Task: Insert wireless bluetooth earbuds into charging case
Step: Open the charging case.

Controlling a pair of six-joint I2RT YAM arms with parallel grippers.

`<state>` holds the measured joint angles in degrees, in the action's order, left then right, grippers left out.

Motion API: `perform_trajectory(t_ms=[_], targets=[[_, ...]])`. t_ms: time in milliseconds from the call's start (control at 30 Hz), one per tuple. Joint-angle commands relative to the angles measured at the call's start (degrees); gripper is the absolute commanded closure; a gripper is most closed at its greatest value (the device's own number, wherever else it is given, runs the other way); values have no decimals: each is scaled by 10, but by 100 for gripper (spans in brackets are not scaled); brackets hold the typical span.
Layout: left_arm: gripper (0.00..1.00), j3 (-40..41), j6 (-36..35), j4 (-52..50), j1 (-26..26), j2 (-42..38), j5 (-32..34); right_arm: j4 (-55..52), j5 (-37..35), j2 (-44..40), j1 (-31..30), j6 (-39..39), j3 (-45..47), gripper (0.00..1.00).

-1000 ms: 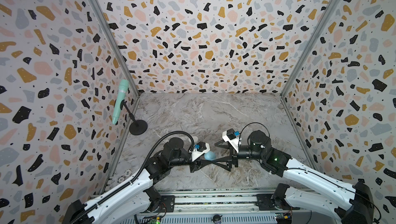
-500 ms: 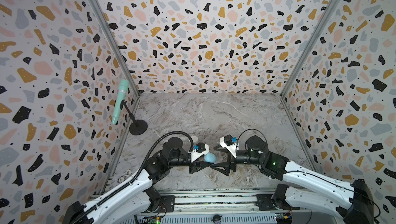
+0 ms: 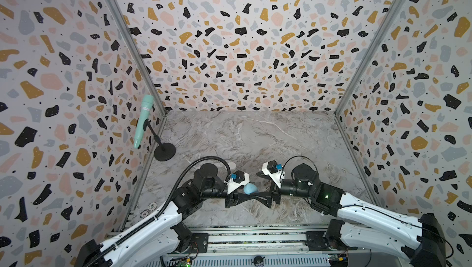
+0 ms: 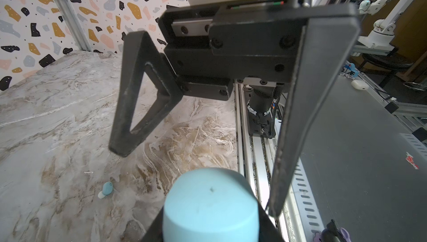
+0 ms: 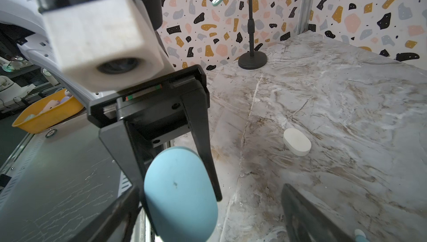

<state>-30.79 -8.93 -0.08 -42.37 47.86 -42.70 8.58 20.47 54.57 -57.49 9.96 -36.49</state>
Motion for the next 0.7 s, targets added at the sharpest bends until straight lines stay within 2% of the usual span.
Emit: perform_trajectory(t_ms=[0, 467, 667], targets=[[100, -8, 2, 3, 4, -7, -15, 3, -16, -9, -1, 1, 4, 5], [100, -6, 1, 5, 4, -6, -28, 0, -69, -22, 9, 19, -3, 4], [100, -5, -1, 7, 4, -8, -27, 2, -44, -29, 32, 30, -8, 4]])
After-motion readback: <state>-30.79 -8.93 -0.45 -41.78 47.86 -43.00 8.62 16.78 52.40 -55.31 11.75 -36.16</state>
